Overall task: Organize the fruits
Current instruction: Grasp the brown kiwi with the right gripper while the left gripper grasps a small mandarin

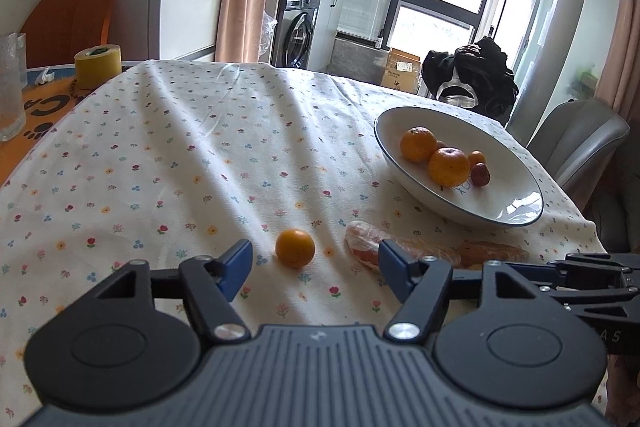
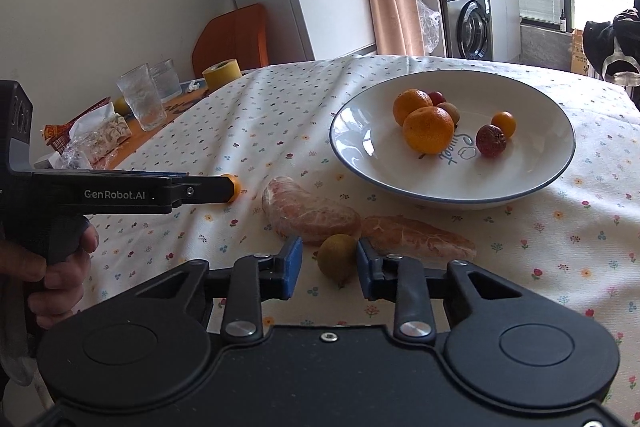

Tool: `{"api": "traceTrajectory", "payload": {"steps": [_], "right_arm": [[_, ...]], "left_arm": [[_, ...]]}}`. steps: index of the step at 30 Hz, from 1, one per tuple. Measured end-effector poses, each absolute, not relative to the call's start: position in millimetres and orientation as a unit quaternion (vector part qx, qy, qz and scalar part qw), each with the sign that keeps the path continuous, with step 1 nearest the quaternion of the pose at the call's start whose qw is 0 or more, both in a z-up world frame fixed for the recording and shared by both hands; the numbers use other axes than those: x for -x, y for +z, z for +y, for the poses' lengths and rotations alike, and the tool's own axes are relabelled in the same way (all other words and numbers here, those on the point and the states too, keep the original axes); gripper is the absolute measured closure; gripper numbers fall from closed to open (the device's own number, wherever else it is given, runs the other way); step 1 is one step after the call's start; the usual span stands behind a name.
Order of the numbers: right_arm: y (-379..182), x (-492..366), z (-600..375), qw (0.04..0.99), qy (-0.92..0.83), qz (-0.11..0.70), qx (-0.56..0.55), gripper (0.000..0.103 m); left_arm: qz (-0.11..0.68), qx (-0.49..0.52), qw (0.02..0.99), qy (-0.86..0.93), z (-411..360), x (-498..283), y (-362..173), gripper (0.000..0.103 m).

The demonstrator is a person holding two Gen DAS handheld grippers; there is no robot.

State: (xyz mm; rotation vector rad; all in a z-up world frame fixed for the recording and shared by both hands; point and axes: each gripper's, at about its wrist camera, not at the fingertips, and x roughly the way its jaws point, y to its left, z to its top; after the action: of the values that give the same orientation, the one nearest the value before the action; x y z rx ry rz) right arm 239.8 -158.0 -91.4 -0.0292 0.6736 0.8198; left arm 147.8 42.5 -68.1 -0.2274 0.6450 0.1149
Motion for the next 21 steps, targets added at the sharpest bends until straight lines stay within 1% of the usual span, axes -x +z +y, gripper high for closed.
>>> {"api": "traceTrajectory", "payload": {"steps": [3, 5, 8, 12, 14, 16, 18, 21], "right_arm": [[-93, -240, -156, 0.866, 0.385, 0.319, 0.020, 0.074], [-92, -242, -156, 0.866, 0.384, 0.320, 0.019, 0.077], [-92, -241, -154, 0.866, 0.383, 0.319, 0.028, 0.077], [-96, -245, -152, 0.862, 0.387, 0.327, 0.025, 0.080], [-98, -244, -149, 0.860, 0.389, 0.329, 0.028, 0.080], [-97, -243, -148, 0.862, 0.387, 0.325, 0.032, 0.080], [-96, -243, -148, 0.862, 0.387, 0.326, 0.031, 0.080], [-92, -242, -150, 0.863, 0.389, 0.321, 0.030, 0.080]], "left_arm": [[0.320, 0.113, 0.939, 0.052, 44, -152, -72, 0.045], [0.321, 0.109, 0.939, 0.055, 45, -156, -75, 0.047], [0.323, 0.109, 0.938, 0.060, 47, -160, -78, 0.050], [0.324, 0.111, 0.937, 0.063, 51, -166, -83, 0.057], [0.326, 0.110, 0.937, 0.065, 52, -167, -84, 0.062], [0.330, 0.109, 0.935, 0.069, 54, -169, -85, 0.075], [0.329, 0.112, 0.935, 0.068, 56, -168, -85, 0.080], [0.323, 0.115, 0.937, 0.064, 57, -166, -80, 0.080]]}}
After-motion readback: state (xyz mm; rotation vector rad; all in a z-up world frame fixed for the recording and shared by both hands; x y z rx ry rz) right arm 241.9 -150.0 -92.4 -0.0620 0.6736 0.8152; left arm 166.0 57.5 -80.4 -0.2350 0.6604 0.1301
